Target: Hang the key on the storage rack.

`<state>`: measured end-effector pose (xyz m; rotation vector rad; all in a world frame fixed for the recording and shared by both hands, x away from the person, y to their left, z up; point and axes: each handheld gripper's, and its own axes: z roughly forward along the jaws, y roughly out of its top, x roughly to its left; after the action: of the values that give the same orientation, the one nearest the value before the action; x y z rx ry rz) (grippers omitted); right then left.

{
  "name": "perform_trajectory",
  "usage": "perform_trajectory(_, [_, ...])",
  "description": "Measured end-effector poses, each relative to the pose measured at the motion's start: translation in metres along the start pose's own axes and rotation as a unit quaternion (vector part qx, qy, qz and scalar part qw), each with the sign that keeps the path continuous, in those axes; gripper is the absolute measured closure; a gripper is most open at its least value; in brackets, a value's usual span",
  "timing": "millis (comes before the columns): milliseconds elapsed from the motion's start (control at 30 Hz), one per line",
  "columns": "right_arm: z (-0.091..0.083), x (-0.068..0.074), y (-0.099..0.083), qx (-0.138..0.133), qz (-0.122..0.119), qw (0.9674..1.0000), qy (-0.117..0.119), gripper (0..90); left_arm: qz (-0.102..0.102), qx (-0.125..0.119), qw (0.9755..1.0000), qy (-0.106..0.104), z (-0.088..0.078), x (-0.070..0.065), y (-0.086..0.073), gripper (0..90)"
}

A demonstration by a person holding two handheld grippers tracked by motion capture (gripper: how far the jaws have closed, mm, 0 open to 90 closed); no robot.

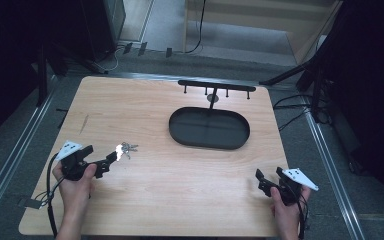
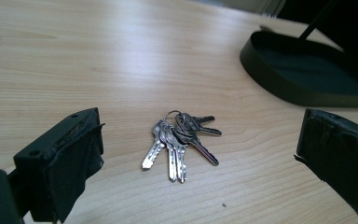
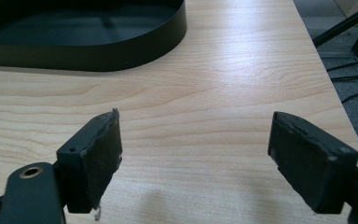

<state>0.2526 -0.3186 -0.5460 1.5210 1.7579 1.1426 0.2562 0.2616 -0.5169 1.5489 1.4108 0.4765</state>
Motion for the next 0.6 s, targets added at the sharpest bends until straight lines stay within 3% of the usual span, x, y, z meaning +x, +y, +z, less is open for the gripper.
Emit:
perform_trajectory(67, [0.000,0.000,0.000,-0.001,0.001,1.0000,0.001,17.1,0.009,0.021,0.9997,0.004,0.008,-0.002,0.003,1.0])
perform_trajectory(133, [0.000,-0.001,0.000,-0.001,0.003,1.0000,0.001,17.1,0.019,0.058,0.9978,0.026,0.018,-0.003,0.009,5.4])
perform_trajectory(200, [0.000,-0.001,0.000,-0.002,0.004,1.0000,0.002,17.1,0.022,0.069,0.9969,0.031,0.020,-0.003,0.011,8.9])
perform_trajectory(267, [0.000,-0.001,0.000,-0.002,0.005,1.0000,0.002,17.1,0.034,0.105,0.9929,0.045,0.026,-0.004,0.016,12.7])
perform_trajectory(300, [0.000,-0.001,0.000,-0.002,0.005,1.0000,0.003,17.1,0.042,0.126,0.9897,0.055,0.028,-0.005,0.018,14.1])
perform_trajectory(333, [0.000,-0.001,0.000,-0.002,0.005,1.0000,0.003,17.1,0.058,0.160,0.9824,0.078,0.032,-0.006,0.022,17.3])
perform_trajectory(367, [0.000,-0.001,0.000,-0.002,0.006,1.0000,0.003,17.2,0.066,0.179,0.9780,0.085,0.034,-0.007,0.026,20.2])
perform_trajectory(400, [0.000,-0.001,0.000,-0.002,0.006,1.0000,0.003,17.2,0.066,0.179,0.9780,0.085,0.034,-0.007,0.026,23.6])
perform_trajectory(433, [0.000,-0.002,0.000,-0.002,0.006,1.0000,0.004,17.1,0.078,0.210,0.9699,0.094,0.037,-0.007,0.032,26.7])
perform_trajectory(467, [0.000,-0.002,0.000,-0.002,0.006,1.0000,0.003,17.1,0.084,0.235,0.9635,0.095,0.040,-0.008,0.038,29.5])
perform_trajectory(500, [0.000,-0.002,0.000,-0.002,0.006,1.0000,0.003,17.1,0.092,0.250,0.9592,0.096,0.041,-0.009,0.041,31.1])
perform_trajectory(533, [0.000,-0.002,0.000,-0.002,0.006,1.0000,0.003,17.1,0.092,0.250,0.9592,0.096,0.041,-0.009,0.041,32.3])
perform_trajectory(600, [0.000,-0.002,0.000,-0.001,0.008,1.0000,0.003,17.1,0.106,0.285,0.9479,0.096,0.046,-0.012,0.053,33.8])
